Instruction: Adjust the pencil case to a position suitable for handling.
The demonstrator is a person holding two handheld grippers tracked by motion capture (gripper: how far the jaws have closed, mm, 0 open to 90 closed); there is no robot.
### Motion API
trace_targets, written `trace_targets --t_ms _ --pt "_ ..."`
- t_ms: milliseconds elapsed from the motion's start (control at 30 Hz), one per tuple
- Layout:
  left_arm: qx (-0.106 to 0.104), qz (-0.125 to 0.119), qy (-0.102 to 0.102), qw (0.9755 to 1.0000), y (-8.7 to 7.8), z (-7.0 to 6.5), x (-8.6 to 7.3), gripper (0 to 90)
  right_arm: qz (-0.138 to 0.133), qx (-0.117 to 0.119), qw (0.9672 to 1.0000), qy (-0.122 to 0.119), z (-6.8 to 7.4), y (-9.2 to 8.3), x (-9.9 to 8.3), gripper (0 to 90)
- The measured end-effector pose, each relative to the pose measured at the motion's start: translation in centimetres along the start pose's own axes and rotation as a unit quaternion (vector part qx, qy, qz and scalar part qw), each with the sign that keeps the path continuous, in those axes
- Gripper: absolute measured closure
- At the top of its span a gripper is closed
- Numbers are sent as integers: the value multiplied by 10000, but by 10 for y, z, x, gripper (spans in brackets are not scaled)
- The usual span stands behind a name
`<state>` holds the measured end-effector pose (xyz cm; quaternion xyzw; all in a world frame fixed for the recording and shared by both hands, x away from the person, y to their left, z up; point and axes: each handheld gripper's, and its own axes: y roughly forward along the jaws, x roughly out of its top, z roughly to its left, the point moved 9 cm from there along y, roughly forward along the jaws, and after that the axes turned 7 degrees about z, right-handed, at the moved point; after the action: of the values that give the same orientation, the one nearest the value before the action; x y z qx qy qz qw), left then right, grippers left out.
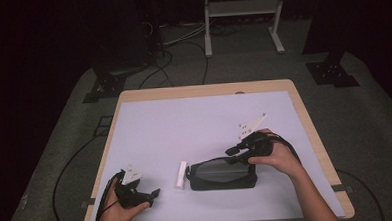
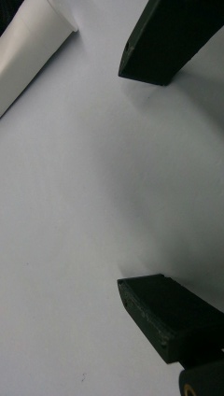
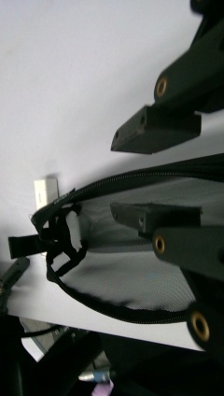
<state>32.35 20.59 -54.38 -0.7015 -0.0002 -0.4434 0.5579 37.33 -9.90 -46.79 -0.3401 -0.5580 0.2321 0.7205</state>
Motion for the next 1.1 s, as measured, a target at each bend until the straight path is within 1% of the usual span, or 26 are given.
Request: trace_targets --t_ms 33,67,100,167,267,300,333,400,433,533,567,633,700,767,800,833,900,933,967,1000,1033,1067,1100 --pt "0 0 -2 10000 0 0 0 11 -55 -96 9999 29 0 -4 0 570" --pt "0 0 -2 10000 0 0 0 11 -55 -96 9999 29 0 -4 0 570" --pt "1 -1 -3 10000 0 0 0 11 -77 -157 9998 54 -1 -6 -1 553" --pt "1 -1 -3 10000 0 0 0 11 -160 -289 9994 104 -1 -12 -2 500" --pt "0 0 -2 10000 0 0 0 11 -256 -359 9989 166 -1 -17 -3 468" --pt "2 -1 -1 10000 0 0 0 11 -271 -414 9986 194 -2 -18 -4 454" --pt "2 -1 -1 10000 0 0 0 11 -271 -414 9986 194 -2 -18 -4 454" --pt "1 -1 -3 10000 0 0 0 11 -302 -527 9978 269 -4 -21 -6 425" --pt "1 -1 -2 10000 0 0 0 11 -372 -628 9968 341 -6 -23 -9 389" --pt "3 0 -1 10000 0 0 0 11 -499 -747 9950 438 -8 -27 -12 351" --pt "3 0 -1 10000 0 0 0 11 -499 -747 9950 438 -8 -27 -12 351" --pt "0 0 0 10000 0 0 0 11 -536 -819 9937 538 -10 -30 -15 335" --pt "2 -2 0 10000 0 0 0 11 -544 -961 9919 626 -13 -34 -19 326" --pt "2 -3 0 10000 0 0 0 11 -578 -1043 9903 715 -15 -37 -22 315" --pt "2 -4 -1 10000 0 0 0 11 -597 -1095 9891 779 -17 -40 -25 314" --pt "4 9 16 10000 0 0 0 11 -632 -1195 9870 867 -20 -44 -29 311" --pt "5 10 17 10000 0 0 0 11 -623 -1311 9847 960 -24 -47 -34 311" --pt "5 10 17 10000 0 0 0 11 -623 -1311 9847 960 -24 -47 -34 311" --pt "5 12 19 10000 0 0 0 11 -624 -1362 9836 1004 -26 -49 -36 310" --pt "5 9 18 10000 0 0 0 11 -633 -1414 9824 1046 -28 -51 -39 310" --pt "6 9 20 10000 0 0 0 11 -639 -1520 9795 1159 -32 -55 -45 303" --pt "6 9 20 10000 0 0 0 11 -639 -1520 9795 1159 -32 -55 -45 303" --pt "8 4 21 10000 0 0 0 11 -644 -1552 9786 1189 -33 -56 -46 300"
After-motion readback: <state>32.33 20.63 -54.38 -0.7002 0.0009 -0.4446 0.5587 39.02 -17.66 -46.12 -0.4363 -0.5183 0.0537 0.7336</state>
